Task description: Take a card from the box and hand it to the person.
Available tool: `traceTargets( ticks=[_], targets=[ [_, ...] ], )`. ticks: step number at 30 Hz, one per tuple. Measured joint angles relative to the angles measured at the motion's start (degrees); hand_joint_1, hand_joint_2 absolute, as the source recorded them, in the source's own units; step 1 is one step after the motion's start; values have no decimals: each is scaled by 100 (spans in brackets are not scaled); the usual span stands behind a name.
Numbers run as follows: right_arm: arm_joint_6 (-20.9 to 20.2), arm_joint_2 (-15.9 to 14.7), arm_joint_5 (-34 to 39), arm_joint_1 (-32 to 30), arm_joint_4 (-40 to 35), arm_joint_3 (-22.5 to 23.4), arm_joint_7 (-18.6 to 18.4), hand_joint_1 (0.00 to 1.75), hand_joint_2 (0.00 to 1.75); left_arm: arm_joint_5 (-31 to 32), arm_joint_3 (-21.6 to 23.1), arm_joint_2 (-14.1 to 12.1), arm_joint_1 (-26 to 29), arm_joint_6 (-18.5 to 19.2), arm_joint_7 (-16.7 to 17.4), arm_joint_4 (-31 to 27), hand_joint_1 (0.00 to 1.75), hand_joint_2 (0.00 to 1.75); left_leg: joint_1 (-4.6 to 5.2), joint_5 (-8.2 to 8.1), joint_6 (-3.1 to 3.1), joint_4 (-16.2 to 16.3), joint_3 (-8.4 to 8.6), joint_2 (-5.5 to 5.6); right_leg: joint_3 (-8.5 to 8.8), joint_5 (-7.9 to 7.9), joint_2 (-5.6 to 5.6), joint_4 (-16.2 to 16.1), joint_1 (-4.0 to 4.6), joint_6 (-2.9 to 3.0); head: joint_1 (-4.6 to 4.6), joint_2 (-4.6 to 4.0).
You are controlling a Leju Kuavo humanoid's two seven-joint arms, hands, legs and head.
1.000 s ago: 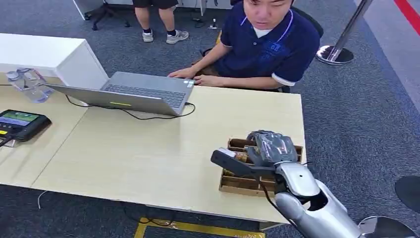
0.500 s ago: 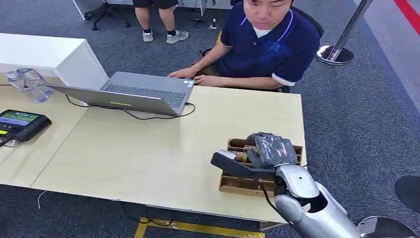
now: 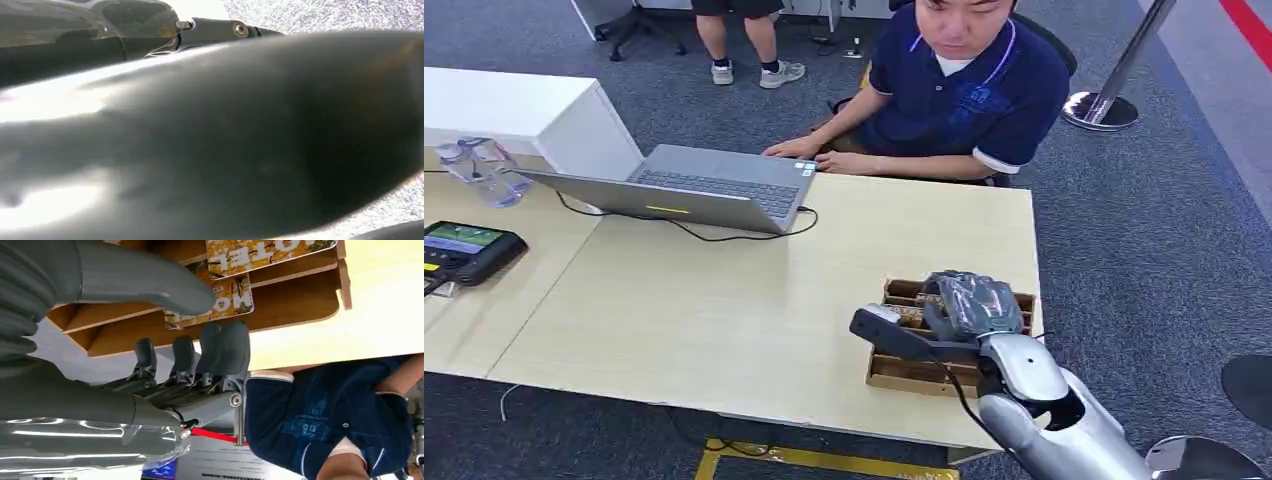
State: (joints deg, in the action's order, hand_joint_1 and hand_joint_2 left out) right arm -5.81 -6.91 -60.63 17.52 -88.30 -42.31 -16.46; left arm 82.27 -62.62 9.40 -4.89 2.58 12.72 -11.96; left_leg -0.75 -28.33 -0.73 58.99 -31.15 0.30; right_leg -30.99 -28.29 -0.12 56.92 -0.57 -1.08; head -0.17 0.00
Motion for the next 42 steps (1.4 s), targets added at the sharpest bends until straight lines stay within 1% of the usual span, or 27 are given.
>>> traceTargets(
  ticks=[2,6,7,8,11,12,17,19,30,32,36,37,38,41,42],
  targets=[
    [0,6,-2,0,13,24,0,106,175,0,0,0,0,0,0,0,0,0,0,0,0,0,0,0,0,0,0,0,0,0,0,0],
    [-15,33,-4,2,55,81,2,112,175,0,0,0,0,0,0,0,0,0,0,0,0,0,0,0,0,0,0,0,0,0,0,0],
    [-15,33,-4,2,70,83,2,108,175,0,0,0,0,0,2,0,0,0,0,0,0,0,0,0,0,0,0,0,0,0,2,0],
    [-17,37,-4,2,81,83,2,110,175,0,0,0,0,0,2,0,0,0,0,0,0,0,0,0,0,0,0,0,0,0,0,0],
    [-22,55,-4,8,114,92,2,105,175,0,0,0,0,0,2,0,0,0,0,0,0,0,0,0,0,0,0,0,0,0,0,0],
    [-24,63,-2,14,125,96,2,106,175,0,0,0,0,0,4,0,0,0,0,0,0,0,0,0,0,0,0,0,0,0,0,0],
    [-31,79,2,31,179,101,4,105,175,0,0,0,0,2,4,0,0,0,0,0,0,0,0,0,0,0,0,0,0,0,0,0],
    [-33,79,2,44,201,101,4,110,175,0,0,0,0,2,4,0,0,0,0,0,0,0,0,0,1,0,0,0,0,0,0,0],
    [-35,111,4,107,280,103,7,113,175,53,57,-2,2,24,-7,0,0,0,0,0,0,0,0,0,0,1,0,0,0,0,2,0],
    [-35,111,4,110,282,105,7,122,175,55,74,-2,4,26,-9,0,0,0,0,0,0,0,0,0,0,1,0,0,0,0,0,0],
    [-35,111,9,117,282,105,7,120,175,98,98,-2,4,57,-59,0,0,0,0,0,0,0,0,0,1,1,0,0,0,0,0,0],
    [-35,111,9,117,282,105,9,115,175,105,101,-4,4,70,-65,0,0,0,0,0,0,0,0,0,0,1,0,0,0,0,0,0],
    [-35,111,9,117,282,105,7,117,175,105,103,-4,4,74,-68,0,0,0,0,0,0,0,0,0,0,1,0,0,0,0,0,0],
    [-35,111,11,117,282,105,7,113,175,111,109,-4,4,85,-72,0,0,0,0,0,0,0,0,0,0,1,0,0,0,0,0,0],
    [-37,111,13,117,282,107,7,110,175,114,114,-4,4,85,-72,0,0,0,0,0,0,0,0,0,0,1,0,0,0,0,0,0]
  ],
)
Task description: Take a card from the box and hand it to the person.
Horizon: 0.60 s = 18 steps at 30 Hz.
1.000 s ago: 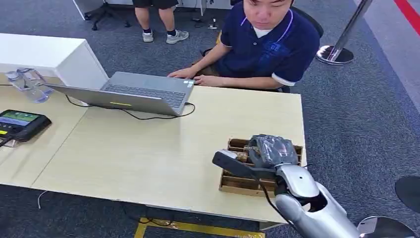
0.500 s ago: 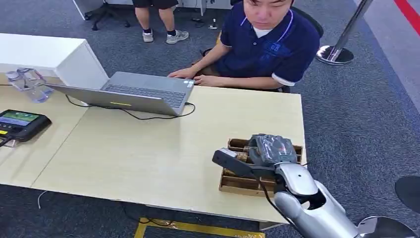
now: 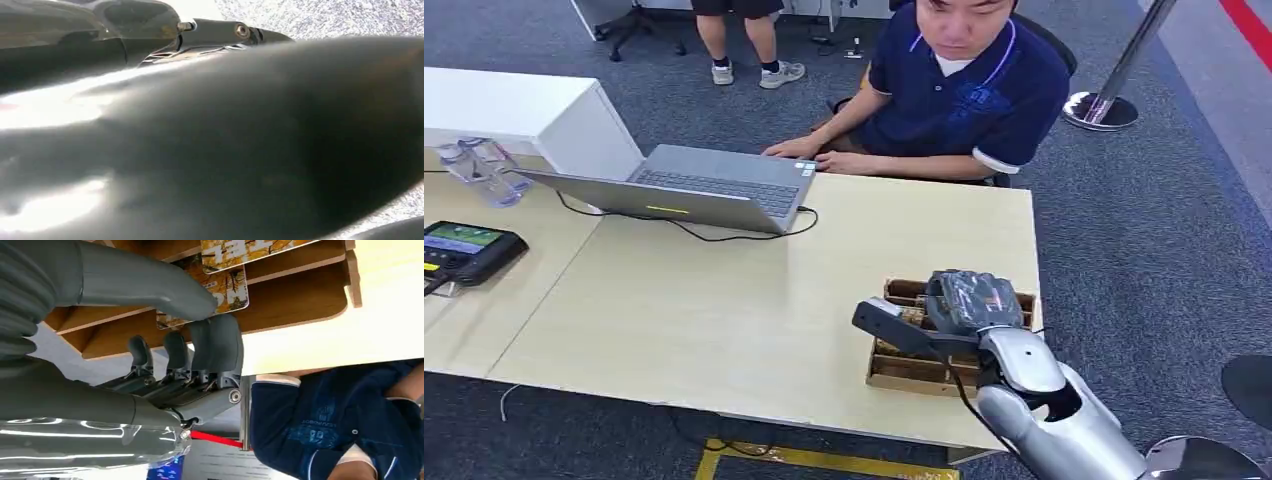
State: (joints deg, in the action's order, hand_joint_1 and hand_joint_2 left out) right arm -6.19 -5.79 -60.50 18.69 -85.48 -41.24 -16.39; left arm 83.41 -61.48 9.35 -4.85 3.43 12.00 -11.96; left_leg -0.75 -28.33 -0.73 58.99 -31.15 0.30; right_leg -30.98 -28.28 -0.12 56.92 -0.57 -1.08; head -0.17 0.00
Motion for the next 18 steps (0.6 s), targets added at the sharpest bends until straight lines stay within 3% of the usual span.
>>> traceTargets(
  ticks=[5,11,18],
  targets=[
    [-13,0,4,-1,0,7,0,105,175,0,46,0,1,2,0,0,0,0,0,0,0,0,0,0,0,0,0,0,0,0,0,0],
    [-15,0,13,-1,0,9,0,80,175,0,72,-2,2,2,0,0,0,0,0,0,0,0,0,0,0,0,0,0,0,0,0,0],
    [-15,13,13,-5,2,9,0,105,175,0,72,-2,2,2,2,0,0,0,0,0,0,0,0,0,0,2,0,0,0,2,0,0]
  ],
)
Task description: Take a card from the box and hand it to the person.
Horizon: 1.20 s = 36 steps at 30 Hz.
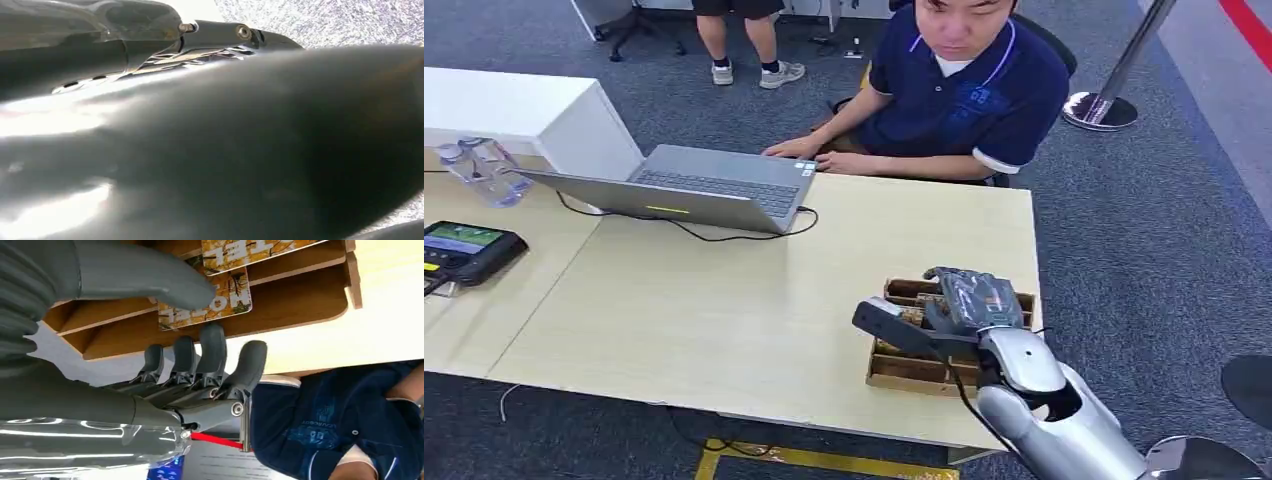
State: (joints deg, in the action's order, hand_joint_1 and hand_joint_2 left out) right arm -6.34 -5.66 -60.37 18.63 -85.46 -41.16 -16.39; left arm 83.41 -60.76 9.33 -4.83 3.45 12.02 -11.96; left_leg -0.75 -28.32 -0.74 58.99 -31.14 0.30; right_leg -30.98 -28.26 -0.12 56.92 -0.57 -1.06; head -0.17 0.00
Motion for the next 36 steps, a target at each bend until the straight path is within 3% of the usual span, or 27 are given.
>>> traceTargets(
  ticks=[1,5,10,24,31,34,36],
  targets=[
    [0,0,0,0,0,0,0,119,175,0,0,0,0,0,0,0,0,0,0,0,0,0,0,0,0,0,0,0,0,0,2,0],
    [-7,0,0,-1,4,2,0,117,175,0,0,0,2,0,0,0,0,0,0,1,0,0,0,0,0,1,0,0,0,0,0,0],
    [-13,2,9,3,15,4,9,133,175,0,0,0,3,2,-2,0,0,0,0,1,0,0,0,0,0,1,0,0,0,0,0,0],
    [-28,9,35,43,83,4,66,120,175,0,0,0,3,11,-2,0,0,0,0,4,4,0,0,0,1,4,0,0,0,-1,0,0],
    [-35,17,46,53,125,4,77,68,175,0,0,0,3,15,-2,0,0,0,0,5,5,0,0,0,1,5,0,0,0,0,0,0],
    [-35,24,52,51,142,4,81,73,175,0,0,0,2,15,-2,0,0,0,0,6,5,0,0,0,0,6,0,0,0,0,2,0],
    [-35,35,55,51,155,4,81,87,175,0,0,0,2,15,-2,0,0,0,0,7,4,0,0,0,0,7,0,0,0,2,0,0]
  ],
)
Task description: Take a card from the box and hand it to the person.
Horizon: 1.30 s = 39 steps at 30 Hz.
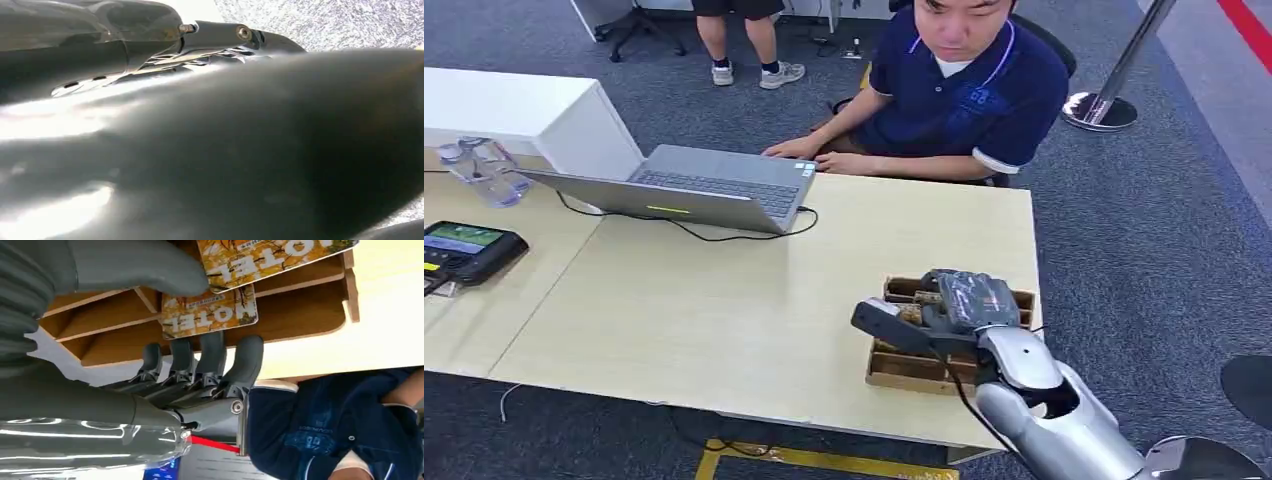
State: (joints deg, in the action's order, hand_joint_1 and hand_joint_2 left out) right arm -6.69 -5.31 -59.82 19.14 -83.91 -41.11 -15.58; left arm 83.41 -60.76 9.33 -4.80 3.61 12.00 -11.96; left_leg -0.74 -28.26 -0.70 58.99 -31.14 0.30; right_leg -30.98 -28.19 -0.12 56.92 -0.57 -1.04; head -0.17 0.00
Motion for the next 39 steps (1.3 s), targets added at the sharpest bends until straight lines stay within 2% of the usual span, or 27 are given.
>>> traceTargets(
  ticks=[3,6,13,17,20,32,38,39],
  targets=[
    [0,2,17,1,17,0,4,82,175,0,0,0,0,0,-2,0,0,0,0,3,1,0,0,0,0,1,0,0,0,0,0,0],
    [-2,2,26,1,31,0,17,91,175,0,0,0,0,0,-2,0,0,0,0,4,0,0,0,0,0,2,0,0,0,-1,0,0],
    [-2,0,31,2,33,0,17,134,175,0,0,0,0,0,-11,0,0,0,0,4,0,0,0,0,0,2,0,0,0,-1,0,0],
    [0,2,33,2,33,0,20,141,175,0,2,0,0,0,-15,0,0,0,0,4,0,0,-1,0,0,2,0,0,0,-1,0,0],
    [-2,2,33,2,33,0,22,155,175,0,2,0,0,-2,-15,0,0,0,0,4,0,0,-1,0,0,2,0,0,0,-1,0,0],
    [0,11,33,2,33,0,26,161,175,2,2,0,0,-2,-17,0,0,0,0,5,0,0,0,0,0,3,0,0,0,-1,0,0],
    [0,13,33,6,33,0,26,157,175,7,4,0,0,0,-17,0,0,0,0,5,0,0,-1,0,0,3,0,0,0,-1,0,0],
    [0,13,31,7,33,0,26,157,175,7,7,0,0,19,-22,0,0,175,0,5,0,0,-1,0,0,3,0,0,0,-1,0,0]
  ],
)
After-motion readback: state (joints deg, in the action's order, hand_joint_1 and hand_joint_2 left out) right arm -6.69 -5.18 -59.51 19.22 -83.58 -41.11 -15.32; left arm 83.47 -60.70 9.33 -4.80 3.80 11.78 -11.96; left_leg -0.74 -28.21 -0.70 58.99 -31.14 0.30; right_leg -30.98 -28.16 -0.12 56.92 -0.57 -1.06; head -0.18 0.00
